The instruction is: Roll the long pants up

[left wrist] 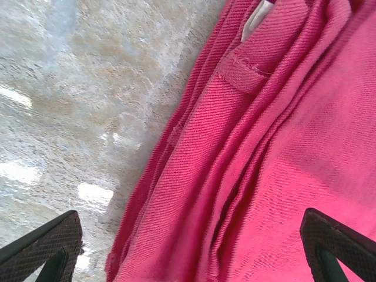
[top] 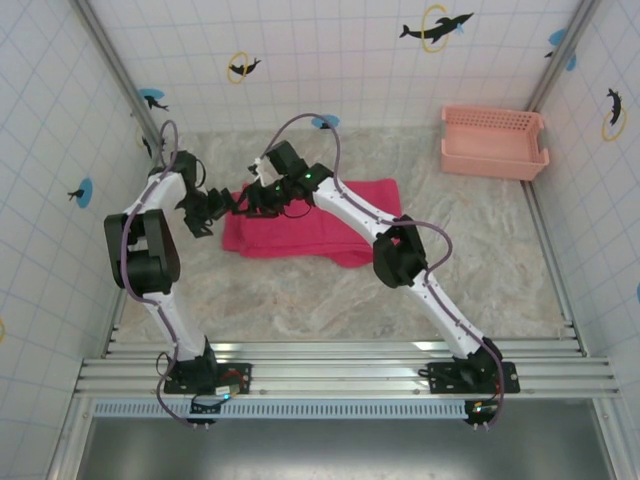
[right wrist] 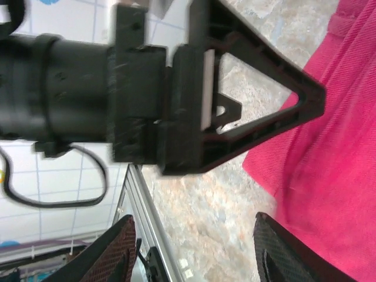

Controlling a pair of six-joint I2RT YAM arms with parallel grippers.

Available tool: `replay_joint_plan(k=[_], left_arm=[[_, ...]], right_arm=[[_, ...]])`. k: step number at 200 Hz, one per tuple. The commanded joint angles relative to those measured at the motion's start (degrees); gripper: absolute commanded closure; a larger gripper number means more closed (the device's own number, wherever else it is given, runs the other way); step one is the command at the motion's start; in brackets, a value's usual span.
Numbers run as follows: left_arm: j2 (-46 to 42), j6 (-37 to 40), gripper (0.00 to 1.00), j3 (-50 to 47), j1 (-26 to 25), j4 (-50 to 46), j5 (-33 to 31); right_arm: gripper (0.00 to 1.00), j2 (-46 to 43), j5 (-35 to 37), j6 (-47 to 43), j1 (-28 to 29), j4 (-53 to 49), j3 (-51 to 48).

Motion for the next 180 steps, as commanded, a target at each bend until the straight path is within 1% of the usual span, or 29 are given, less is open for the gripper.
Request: replay_joint_plan(k=[1,16,28,37,53,57,73,83,96,104,117,133,158,167,180], left_arm=[[0.0,2.6,0.03,1.8,1.2,-3.7,-2.8],[-1.1,3.5,0.02,2.5,2.6,-4.8,-4.1],[-2.1,5.1,0.03,4.3,3.1,-6.4,-6.2],[-2.6,7.0,0.02,6.1,3.0,-7.6,-8.3],[-4.1,8.5,0.03,8.5,2.1,-8.6,-9.1],[-4.5,8.7,0.02,8.9,1.7,-8.7,-9.1],[-6.0,9.9,0.02,10.4,-1.5,-8.5,-9.6],[-6.1,10.2,0.03,11.2,-4.2,-8.6,-9.7],[-5.3,9.5,0.03,11.9,-8.0,-8.7,-9.7],[-4.3,8.9,0.03,11.7,-10.3,-8.2,-8.8],[-2.4,7.2,0.02,11.0,-13.3,-7.8,-8.0],[0.0,5.0,0.03,9.0,-16.1,-6.1,-6.4],[1.8,-0.6,0.02,3.3,-17.5,-0.1,-0.9],[2.2,-1.7,0.03,2.2,-17.9,1.3,-0.1],[3.2,-1.8,0.02,2.7,-19.1,0.8,-0.5]], right_arm=[[0.44,-1.9,-1.5,-0.1,-3.2,0.0,4.4],[0.43,-7.3,-0.3,-3.9,-5.8,-3.0,1.7],[0.43,-12.6,0.2,-7.0,-8.6,-5.2,-2.8],[0.43,-16.7,1.6,-10.6,-10.9,-8.5,-6.0],[0.42,-23.0,3.5,-17.4,-15.5,-15.1,-12.5],[0.42,-26.0,3.9,-18.8,-16.9,-16.5,-14.5],[0.42,-33.2,5.9,-24.2,-22.5,-19.9,-25.4],[0.42,-37.2,8.8,-27.2,-25.8,-22.0,-33.5],[0.42,-41.6,9.9,-30.4,-29.9,-22.1,-43.0],[0.42,-43.6,11.9,-31.8,-32.1,-22.2,-47.8],[0.42,-45.6,14.6,-33.9,-34.8,-22.4,-54.0],[0.42,-46.3,16.5,-35.6,-37.0,-22.0,-59.1],[0.43,-44.6,19.5,-37.0,-37.2,-20.4,-63.6],[0.44,-43.6,20.6,-36.9,-37.2,-19.1,-64.6],[0.44,-42.3,22.3,-36.5,-37.2,-17.4,-65.3]])
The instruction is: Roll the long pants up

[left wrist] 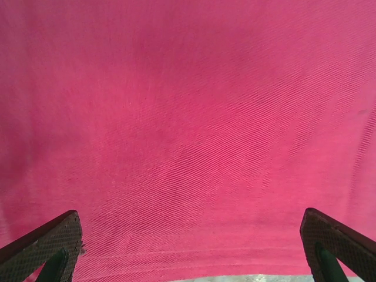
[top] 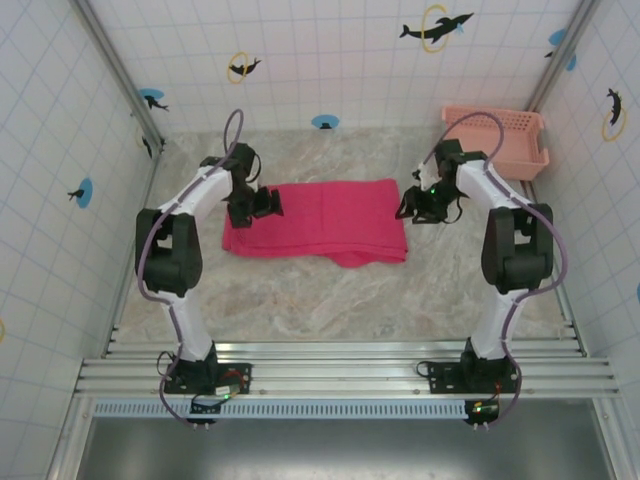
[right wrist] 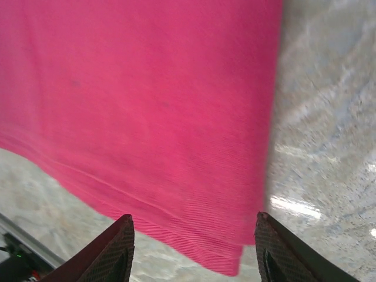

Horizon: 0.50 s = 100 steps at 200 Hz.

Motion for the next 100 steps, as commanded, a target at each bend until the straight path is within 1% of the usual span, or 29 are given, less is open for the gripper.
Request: replay_joint_plan(k=[1,35,43,81,94,100], left_arm=[[2.1,-3.9,0.02,-0.6,-0.9,2.0,2.3],[4.6,-2.9,0.02,2.0,-4.0,-1.3,0.5],[5.1,-3.2,0.02,2.2,-4.6,-1.9,0.3],[6.1,-5.4,0.02,-0.7,-6.6,-0.3,0.9],[7.5,-5.6,0.02,-1.2,-6.7,-0.2,0.9],[8.2,-5.7,0.03,-1.1,-6.7,-0.4,0.6]], right_arm=[[0.44,1.6,4.6,-2.1,0.0,3.0,-1.3],[0.44,6.4,5.9,-1.2,0.5,5.3,0.5],[0.44,8.4,5.2,-1.3,0.7,5.4,1.5],[0.44,15.2,3.6,-0.4,2.6,6.0,6.9],[0.48,16.9,3.3,-0.2,3.4,5.6,8.6],[0.53,17.3,3.1,-0.1,3.7,5.4,9.0]])
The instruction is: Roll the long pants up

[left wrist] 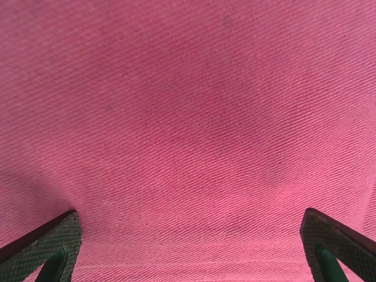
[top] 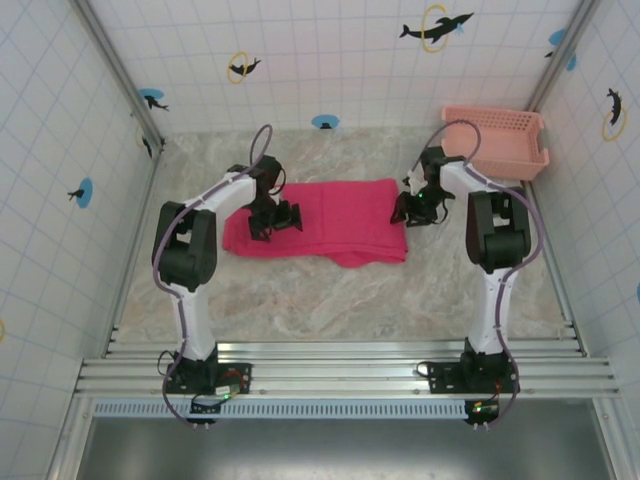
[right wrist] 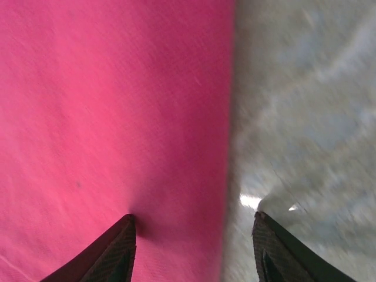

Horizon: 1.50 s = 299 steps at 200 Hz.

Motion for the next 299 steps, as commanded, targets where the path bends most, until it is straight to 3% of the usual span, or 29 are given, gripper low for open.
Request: replay_joint_plan(k=[1,26,45,122,157,188,213,256,299], left_arm=[[3.7,-1.9,0.02,-1.1,0.1,-0.6,0.0],[7.5,-2.3,0.02,0.7,0.1,-1.7,-1.2],[10.3,-3.6,0.02,3.3,0.2,-1.5,-1.7],[27.3,-6.5,0.02,26.2,0.1,-2.9,0.2],[35.6,-11.7,0.03,36.8,0.1,0.7,5.8],[40.8,-16.4,0.03,43.2,0.1,5.6,10.0],[43.1,-19.5,0.02,44.8,0.1,11.1,12.7],[48.3,-23.5,0.02,51.9,0.3,15.5,16.1],[46.0,-25.2,0.02,51.9,1.7,20.6,20.2]], right_arm=[[0.54,4.0,0.1,0.4,1.9,0.4,2.5],[0.84,3.1,-1.1,1.0,2.5,-0.1,1.0],[0.93,0.4,-1.7,0.6,3.2,-1.0,-2.1],[0.95,-16.5,-1.0,5.8,10.2,-2.0,-23.9],[0.91,-21.2,-3.2,14.7,20.1,0.2,-28.8],[0.60,-19.9,-4.7,22.7,29.5,3.0,-24.8],[0.46,-14.2,-6.5,25.4,34.2,3.4,-16.8],[0.43,-6.4,-10.0,25.4,37.5,-1.1,-0.5],[0.43,-12.2,-0.8,7.8,35.9,-18.4,6.3]])
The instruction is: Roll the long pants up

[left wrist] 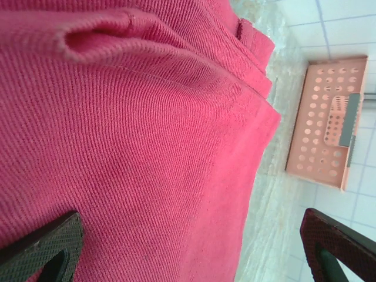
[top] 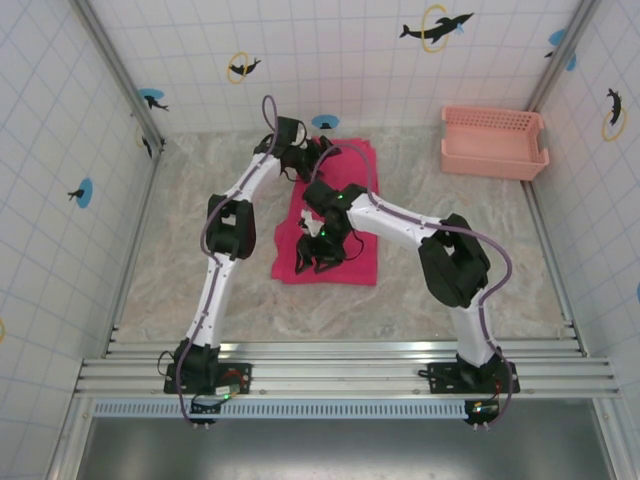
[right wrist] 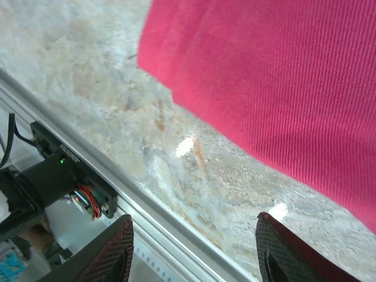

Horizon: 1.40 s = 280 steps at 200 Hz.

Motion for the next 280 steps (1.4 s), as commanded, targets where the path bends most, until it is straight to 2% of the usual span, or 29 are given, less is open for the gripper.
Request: replay_joint_plan(k=[1,19,47,65,82,104,122,151,167,226,249,280], left_arm=[[5.5,-1.6,0.02,-3.2,0.8,-3.2,-1.2],[2.5,-0.5,0.02,-3.1,1.7,-2.6,1.5],[-3.2,3.0,0.03,-3.9,3.3,-6.6,5.7],[-8.7,7.5,0.02,-7.0,4.6,-10.3,5.3],[-13.9,13.4,0.02,-9.8,6.2,-14.8,3.1],[-19.1,24.4,0.02,-11.8,8.3,-24.6,-2.8],[-24.4,29.6,0.03,-17.3,9.7,-30.3,-7.3],[-34.7,34.0,0.03,-32.1,10.7,-28.8,-11.3],[-38.6,35.8,0.03,-37.2,10.8,-28.7,-12.9],[-44.4,43.4,0.03,-44.0,10.6,-31.5,-17.1],[-44.8,44.3,0.02,-45.1,10.7,-31.7,-16.8],[-44.0,45.3,0.02,-44.5,10.7,-33.3,-15.8]], right_arm=[[0.43,-5.6,6.4,-12.2,-1.4,-12.9,1.9],[0.43,-10.2,14.6,-22.0,-2.9,-17.6,1.6],[0.42,-14.5,32.3,-38.3,-2.0,-20.6,-2.0],[0.43,-15.5,39.3,-47.2,0.7,-17.5,-7.7],[0.43,-15.7,44.5,-50.9,3.6,-11.7,-13.1],[0.44,-15.7,44.9,-52.5,5.5,-3.9,-17.3],[0.44,-15.5,46.0,-54.7,6.6,2.1,-21.2],[0.44,-13.6,44.0,-56.8,6.5,5.9,-22.8],[0.45,-12.7,40.9,-56.3,6.2,6.5,-22.8],[0.50,-8.0,40.0,-56.4,7.9,8.5,-23.1],[0.56,-5.3,41.4,-56.6,7.9,9.2,-21.9],[0.75,-2.0,41.9,-56.7,7.7,8.3,-19.6]])
